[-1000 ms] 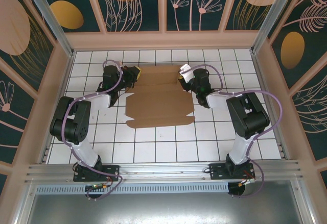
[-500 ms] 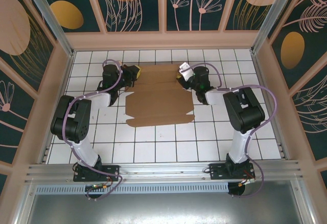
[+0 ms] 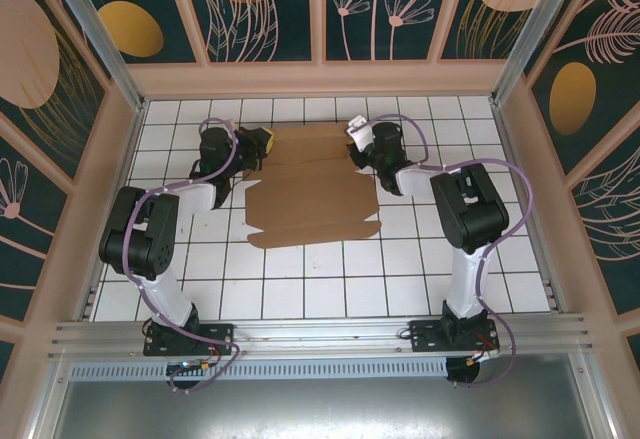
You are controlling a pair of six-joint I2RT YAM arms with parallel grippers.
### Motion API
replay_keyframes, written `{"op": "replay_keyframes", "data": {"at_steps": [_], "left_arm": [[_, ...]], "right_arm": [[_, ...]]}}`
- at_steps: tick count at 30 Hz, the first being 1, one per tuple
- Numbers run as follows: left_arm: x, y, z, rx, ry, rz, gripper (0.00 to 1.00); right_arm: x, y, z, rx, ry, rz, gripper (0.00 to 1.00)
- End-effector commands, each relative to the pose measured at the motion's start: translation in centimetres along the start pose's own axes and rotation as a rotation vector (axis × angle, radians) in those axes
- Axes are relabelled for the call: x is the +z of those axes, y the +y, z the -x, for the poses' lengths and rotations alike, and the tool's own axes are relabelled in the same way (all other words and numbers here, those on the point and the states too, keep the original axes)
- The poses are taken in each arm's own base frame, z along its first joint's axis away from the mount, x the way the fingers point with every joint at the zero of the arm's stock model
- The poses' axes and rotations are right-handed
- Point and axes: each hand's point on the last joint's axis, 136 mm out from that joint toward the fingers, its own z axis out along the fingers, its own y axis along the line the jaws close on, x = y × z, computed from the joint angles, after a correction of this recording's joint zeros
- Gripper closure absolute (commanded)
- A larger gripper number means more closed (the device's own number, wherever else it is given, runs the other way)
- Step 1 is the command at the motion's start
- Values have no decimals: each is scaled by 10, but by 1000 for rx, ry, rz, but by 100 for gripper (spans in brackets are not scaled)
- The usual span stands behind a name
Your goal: Fold the paper box
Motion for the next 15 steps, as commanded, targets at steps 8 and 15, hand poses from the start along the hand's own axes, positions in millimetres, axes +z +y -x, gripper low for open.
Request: {"op": "replay_keyframes", "data": {"at_steps": [8, 15], "left_arm": [[-37, 7, -56, -83, 174, 77, 100], [-59, 17, -59, -120, 119, 124, 100]], "right_arm": [[-27, 23, -16, 79, 82, -142, 83], [-22, 15, -29, 192, 192, -281, 83]]}}
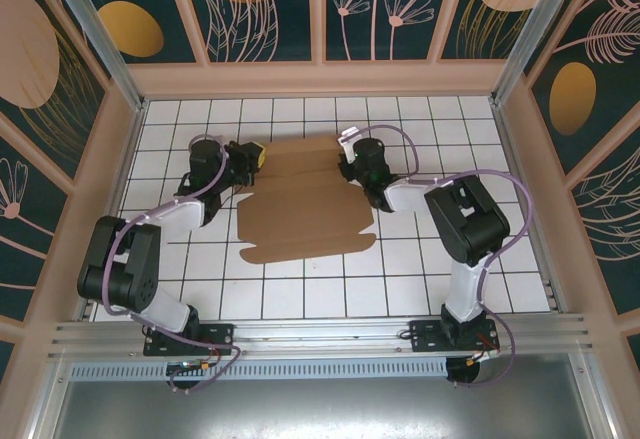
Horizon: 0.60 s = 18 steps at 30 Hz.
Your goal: Fold the paper box
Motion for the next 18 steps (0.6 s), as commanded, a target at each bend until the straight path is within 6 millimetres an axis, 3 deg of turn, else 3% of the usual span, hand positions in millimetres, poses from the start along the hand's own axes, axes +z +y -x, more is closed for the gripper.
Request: {"op": "replay_keyframes", "data": {"at_steps": [1, 8, 18], "left_arm": [[-12, 13, -41, -35, 158, 53, 100], [-14, 16, -40, -72, 138, 62, 100], [-11, 13, -42, -81, 130, 64, 100]], "right_arm": [[5, -25, -25, 48, 132, -195, 85], [3, -28, -37, 43, 170, -359, 100], [5, -34, -51, 10, 209, -544, 100]]}}
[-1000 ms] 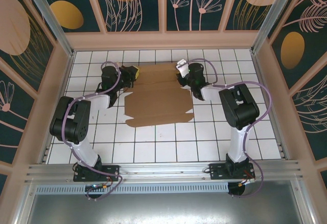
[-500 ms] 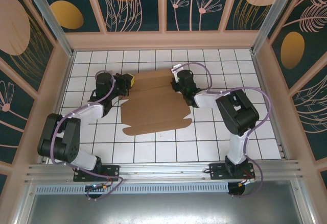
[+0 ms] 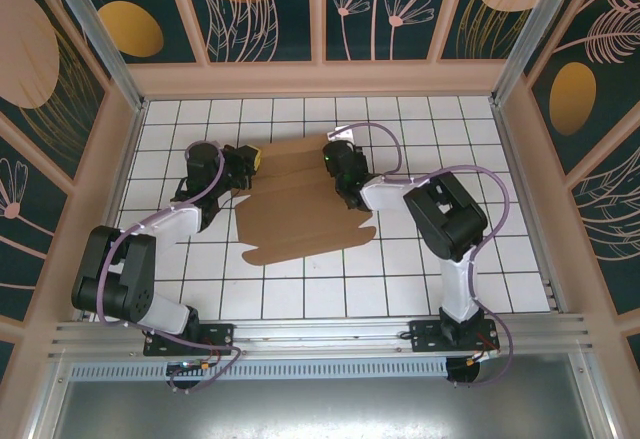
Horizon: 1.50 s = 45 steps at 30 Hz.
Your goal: Fold the paper box
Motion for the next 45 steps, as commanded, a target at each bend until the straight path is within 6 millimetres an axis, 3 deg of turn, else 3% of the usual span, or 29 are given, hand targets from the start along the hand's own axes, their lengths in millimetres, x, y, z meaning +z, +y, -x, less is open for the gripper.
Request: {"op": "replay_keyframes", "data": {"at_steps": [1, 10, 17, 20, 23, 26, 27, 29, 36, 40, 41, 43, 45], "left_arm": [[-4, 13, -46, -26, 184, 64, 100], [-2, 15, -51, -45, 193, 70, 100], [0, 16, -52, -53, 196, 72, 100], [0, 16, -52, -58, 199, 70, 100], [0, 15, -53, -67, 202, 67, 100], [-2, 12, -52, -63, 195, 65, 100], [-2, 12, -51, -62, 187, 66, 100], [-1, 13, -50, -60, 180, 70, 100], [-3, 9, -51, -51, 176, 77, 100], [-6, 6, -51, -42, 165, 82, 100], [-6, 6, -51, -42, 164, 88, 100], [-6, 8, -52, -46, 165, 96, 100], [-7, 8, -54, -42, 162, 96, 100]], "right_arm": [[9, -43, -51, -153, 139, -257, 100], [16, -49, -58, -142, 184, -428, 100], [16, -42, -57, -101, 178, -433, 100], [19, -33, -57, -101, 183, -358, 100], [14, -19, -51, -89, 160, -205, 86], [3, -10, -45, -63, 141, -55, 57], [-1, -4, -42, -67, 127, 8, 54], [-12, -1, -33, -61, 75, 57, 37], [-48, -4, -17, 20, -24, 282, 18], [-92, -33, 10, 169, -255, 393, 15], [-107, -36, 14, 177, -332, 444, 11], [-125, -36, 16, 175, -404, 514, 7], [-130, -28, 11, 147, -394, 569, 8]]}}
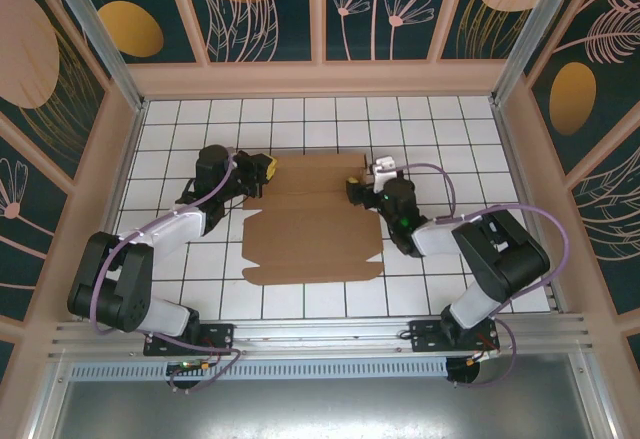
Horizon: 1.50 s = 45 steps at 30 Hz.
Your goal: Fold the paper box
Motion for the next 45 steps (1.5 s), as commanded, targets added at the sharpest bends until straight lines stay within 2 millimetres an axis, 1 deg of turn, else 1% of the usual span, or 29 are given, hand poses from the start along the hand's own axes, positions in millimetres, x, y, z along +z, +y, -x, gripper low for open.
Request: {"op": "replay_keyframes", "data": {"at_steps": [1, 3, 6, 7, 10, 11, 13, 14, 15, 16, 18, 20, 23, 26, 27, 29, 31, 34, 39, 42, 45], "left_arm": [[-3, 2, -8, -6, 12, 36, 100], [-3, 1, -9, 5, 8, 31, 100], [-5, -1, -11, 28, 4, 24, 100], [-7, -1, -11, 28, -2, 23, 100], [-11, 1, -11, 33, -22, 15, 100], [-12, 1, -11, 33, -27, 12, 100], [-14, 3, -10, 27, -37, 9, 100], [-14, 4, -11, 25, -39, 7, 100], [-14, 6, -11, 21, -38, 9, 100], [-14, 6, -11, 20, -39, 8, 100], [-14, 8, -12, 19, -37, 11, 100], [-15, 10, -11, 13, -42, 10, 100], [-18, 10, -10, 5, -57, 3, 100], [-20, 10, -9, 7, -67, -3, 100], [-21, 10, -9, 7, -70, -4, 100], [-22, 11, -8, 2, -76, -3, 100], [-22, 11, -9, 2, -76, -1, 100], [-22, 12, -9, 1, -73, 2, 100], [-23, 13, -10, -3, -74, 7, 100], [-24, 11, -10, 0, -74, 5, 100], [-23, 9, -10, 2, -74, 5, 100]], "right_arm": [[-12, 33, 45, -23, -185, 184, 8], [-9, 28, 39, -48, -156, 156, 8], [-13, 22, 44, -69, -181, 113, 9], [-17, 19, 47, -77, -197, 97, 9], [-31, 6, 49, -75, -233, 10, 11], [-38, 0, 48, -52, -245, -19, 12], [-52, -12, 51, -5, -293, -68, 14], [-62, -15, 54, 29, -332, -63, 15], [-70, -15, 59, 51, -369, -37, 15], [-79, -10, 62, 63, -399, 11, 16], [-90, 8, 62, 17, -429, 119, 18], [-86, 17, 48, -61, -383, 140, 21], [-75, 18, 29, -70, -313, 115, 26], [-52, 24, 10, -147, -227, 55, 33], [-45, 23, 6, -166, -209, 22, 35], [-32, 16, 3, -177, -189, -61, 41], [-22, 12, 1, -172, -176, -107, 46], [-6, 13, -1, -180, -152, -133, 51], [11, 12, -9, -200, -108, -167, 66], [16, 12, -19, -202, -64, -176, 66], [13, 11, -25, -197, -51, -176, 67]]}}
